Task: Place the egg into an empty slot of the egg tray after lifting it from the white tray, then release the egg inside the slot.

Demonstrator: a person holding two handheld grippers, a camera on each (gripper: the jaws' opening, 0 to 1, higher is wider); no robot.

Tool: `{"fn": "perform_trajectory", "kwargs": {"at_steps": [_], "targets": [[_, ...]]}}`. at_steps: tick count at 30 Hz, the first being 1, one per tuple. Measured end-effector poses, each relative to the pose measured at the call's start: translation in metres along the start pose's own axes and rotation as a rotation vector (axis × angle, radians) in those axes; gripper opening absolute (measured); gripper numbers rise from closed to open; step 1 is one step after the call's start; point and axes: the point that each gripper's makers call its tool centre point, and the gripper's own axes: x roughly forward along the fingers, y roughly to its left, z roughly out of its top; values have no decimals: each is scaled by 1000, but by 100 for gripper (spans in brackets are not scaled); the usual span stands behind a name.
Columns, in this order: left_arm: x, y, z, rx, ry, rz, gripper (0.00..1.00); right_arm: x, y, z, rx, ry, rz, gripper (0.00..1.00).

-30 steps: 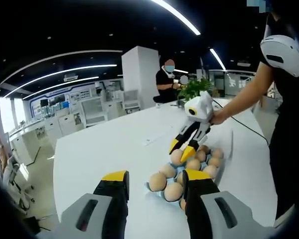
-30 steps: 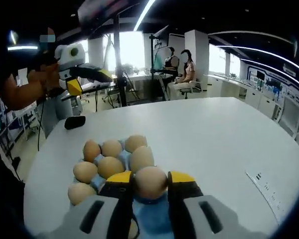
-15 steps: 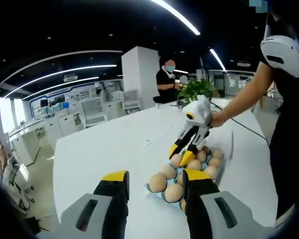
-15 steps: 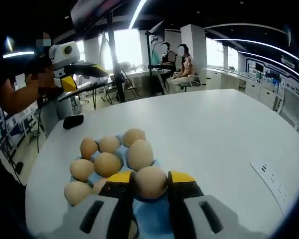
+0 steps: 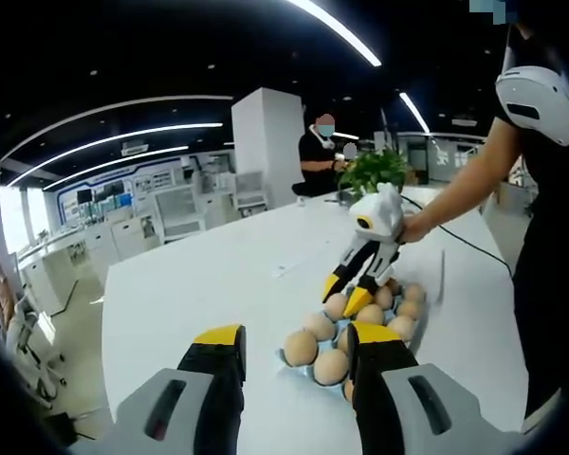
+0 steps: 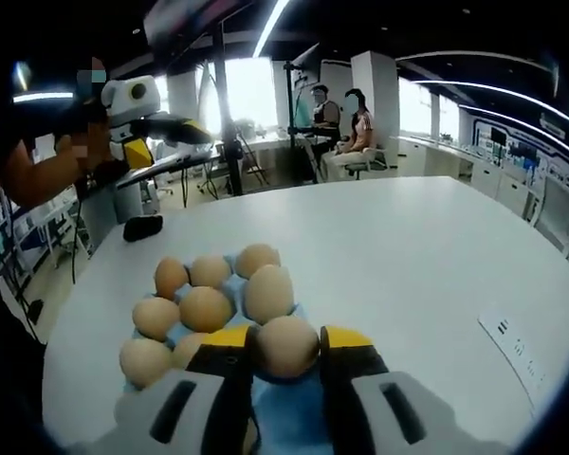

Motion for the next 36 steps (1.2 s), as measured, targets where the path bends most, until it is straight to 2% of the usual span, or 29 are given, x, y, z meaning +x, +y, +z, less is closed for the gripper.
{"fn": "perform_trajectory", "kwargs": {"at_steps": [1,2,8,12,15,22,25,36], "targets": [[0,0,0,1,0,-1,43,-1,-1,2,-47,-15,-7,29],[0,0,0,3,0,-2,43,-2,0,2,-52,-22,-8,29],[0,0,2,4,-2,1,43,-13,-2,9,-29,-61,-24,34],[-1,2,2,2,-3,8,43,-23,-1,12,-7,-92,-25,32],[-1,1,3,5,-5,8,43,-28,-4,8,1,-77,-42,30],[-2,0,4,6,-3,7,43,-45,-7,6,33,-112,-72,32],[-2,0,3,7,0,8,43,-53,-7,3,21,-106,-85,33],[-1,-2,6,7,-7,3,43,-89,-18,-15,72,-109,-160,33]]}}
